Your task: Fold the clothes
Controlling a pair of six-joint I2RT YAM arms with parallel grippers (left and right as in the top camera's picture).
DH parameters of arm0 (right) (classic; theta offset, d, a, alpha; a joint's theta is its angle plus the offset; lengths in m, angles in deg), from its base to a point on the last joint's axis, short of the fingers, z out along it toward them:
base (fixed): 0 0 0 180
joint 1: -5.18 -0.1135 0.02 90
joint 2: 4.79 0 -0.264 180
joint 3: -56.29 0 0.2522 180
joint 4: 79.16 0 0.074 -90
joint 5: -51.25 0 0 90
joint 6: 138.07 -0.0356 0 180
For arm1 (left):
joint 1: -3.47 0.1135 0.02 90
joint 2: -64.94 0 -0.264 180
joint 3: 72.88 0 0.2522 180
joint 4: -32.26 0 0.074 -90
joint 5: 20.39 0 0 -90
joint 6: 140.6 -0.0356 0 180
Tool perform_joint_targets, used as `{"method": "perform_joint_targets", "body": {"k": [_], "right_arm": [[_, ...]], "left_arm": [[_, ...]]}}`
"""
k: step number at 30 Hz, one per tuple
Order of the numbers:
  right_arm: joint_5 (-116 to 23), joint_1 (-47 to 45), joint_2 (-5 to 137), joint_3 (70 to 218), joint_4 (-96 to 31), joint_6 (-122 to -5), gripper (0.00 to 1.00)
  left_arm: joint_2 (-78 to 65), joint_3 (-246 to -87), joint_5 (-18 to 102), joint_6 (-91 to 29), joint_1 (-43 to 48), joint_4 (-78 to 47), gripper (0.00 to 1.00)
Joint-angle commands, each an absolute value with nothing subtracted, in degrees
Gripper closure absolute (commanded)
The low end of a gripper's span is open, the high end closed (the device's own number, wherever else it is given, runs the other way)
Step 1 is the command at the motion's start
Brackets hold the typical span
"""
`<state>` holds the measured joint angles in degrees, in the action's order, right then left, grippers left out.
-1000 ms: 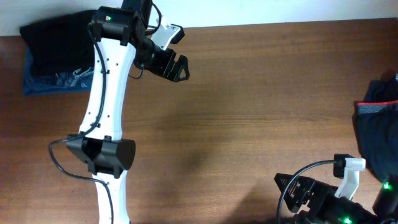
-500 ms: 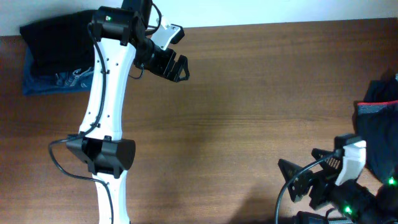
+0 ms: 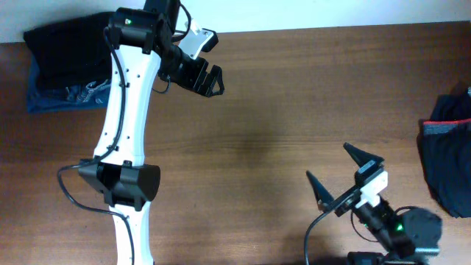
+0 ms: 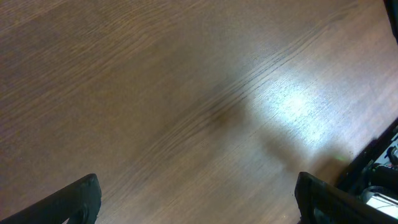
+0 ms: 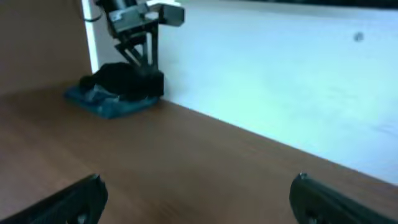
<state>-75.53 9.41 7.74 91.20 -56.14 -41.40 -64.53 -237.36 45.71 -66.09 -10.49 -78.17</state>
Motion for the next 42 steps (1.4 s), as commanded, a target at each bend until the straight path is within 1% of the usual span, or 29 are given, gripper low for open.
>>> {"method": "perform_joint_targets", "body": {"k": [1, 3, 10, 16, 27, 34, 42], "right_arm": [[-68.6, 5.55, 3.72, 87.26, -58.94, -40.98, 0.01], [-65.71, 4.67, 2.0, 86.0, -59.27, -40.98, 0.01], [-54.48, 6.92, 0.27, 85.06, -59.31, -41.0, 0.01], [-53.89, 6.94, -2.55, 80.75, -66.61, -41.0, 0.01], [-52.36, 7.18, -4.58, 75.94, -67.68, -40.98, 0.01], [-51.57, 7.18, -4.61, 70.85, -75.35, -41.0, 0.02], [-47.66, 7.21, -4.61, 70.37, -75.05, -40.98, 0.01]], "left_arm": [[-63.52, -238.08, 45.67, -66.96, -10.27, -78.21, 0.01], [-63.52, -238.08, 45.67, -66.96, -10.27, -78.19, 0.01], [-63.52, -238.08, 45.67, -66.94, -10.27, -78.21, 0.01], [-63.52, -238.08, 45.67, -66.96, -10.27, -78.21, 0.01], [-63.52, -238.08, 45.67, -66.94, -10.27, -78.21, 0.01], [-63.52, -238.08, 45.67, -66.96, -10.27, -78.21, 0.01], [-63.52, -238.08, 45.67, -66.96, -10.27, -78.21, 0.01]]}}
